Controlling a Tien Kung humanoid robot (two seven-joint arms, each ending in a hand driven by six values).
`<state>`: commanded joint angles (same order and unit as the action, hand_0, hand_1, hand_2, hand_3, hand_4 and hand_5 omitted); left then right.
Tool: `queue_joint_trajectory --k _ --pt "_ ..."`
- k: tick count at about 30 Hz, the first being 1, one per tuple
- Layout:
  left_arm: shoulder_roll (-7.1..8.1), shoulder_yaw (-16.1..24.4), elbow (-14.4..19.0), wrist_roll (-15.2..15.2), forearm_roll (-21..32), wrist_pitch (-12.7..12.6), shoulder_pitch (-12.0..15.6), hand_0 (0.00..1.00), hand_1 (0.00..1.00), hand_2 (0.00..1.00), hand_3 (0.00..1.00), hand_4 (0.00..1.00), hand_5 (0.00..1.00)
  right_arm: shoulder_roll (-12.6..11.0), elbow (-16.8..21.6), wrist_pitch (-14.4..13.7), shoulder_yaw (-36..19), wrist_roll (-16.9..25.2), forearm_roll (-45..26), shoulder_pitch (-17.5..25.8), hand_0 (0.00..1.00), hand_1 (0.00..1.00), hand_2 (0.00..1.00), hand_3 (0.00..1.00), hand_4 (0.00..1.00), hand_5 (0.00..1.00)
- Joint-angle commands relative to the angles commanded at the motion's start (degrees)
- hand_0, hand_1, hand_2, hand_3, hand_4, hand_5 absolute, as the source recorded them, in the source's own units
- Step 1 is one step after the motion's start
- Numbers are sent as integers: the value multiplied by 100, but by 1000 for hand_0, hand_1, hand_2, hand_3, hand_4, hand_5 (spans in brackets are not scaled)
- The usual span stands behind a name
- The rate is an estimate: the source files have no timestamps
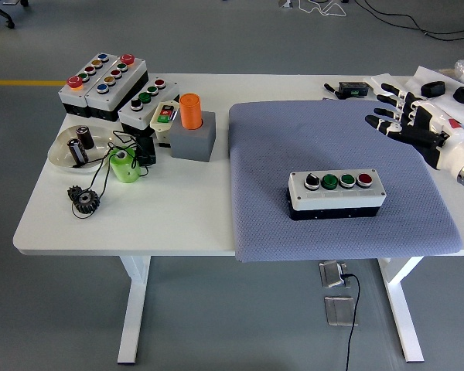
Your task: Pick up the button,place it on the desk,press the button,press the button
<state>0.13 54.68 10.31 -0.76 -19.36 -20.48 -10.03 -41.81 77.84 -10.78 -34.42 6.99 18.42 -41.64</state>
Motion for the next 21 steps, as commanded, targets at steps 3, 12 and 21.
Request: queue_joint_trajectory --k 3,12,21 --pt "-12 8 0 -22 -37 10 36 656 703 715 519 333 969 7 -60 46 -159 48 -738 100 868 864 928 938 695 348" --pt "-13 -17 0 -33 -52 16 77 655 703 715 519 331 971 -67 -203 138 -415 93 -2676 301 838 823 882 852 629 483" --pt "-1 -53 0 -32 -54 29 80 655 702 714 519 330 971 -73 -307 216 -567 68 -3133 407 881 831 877 840 616 522"
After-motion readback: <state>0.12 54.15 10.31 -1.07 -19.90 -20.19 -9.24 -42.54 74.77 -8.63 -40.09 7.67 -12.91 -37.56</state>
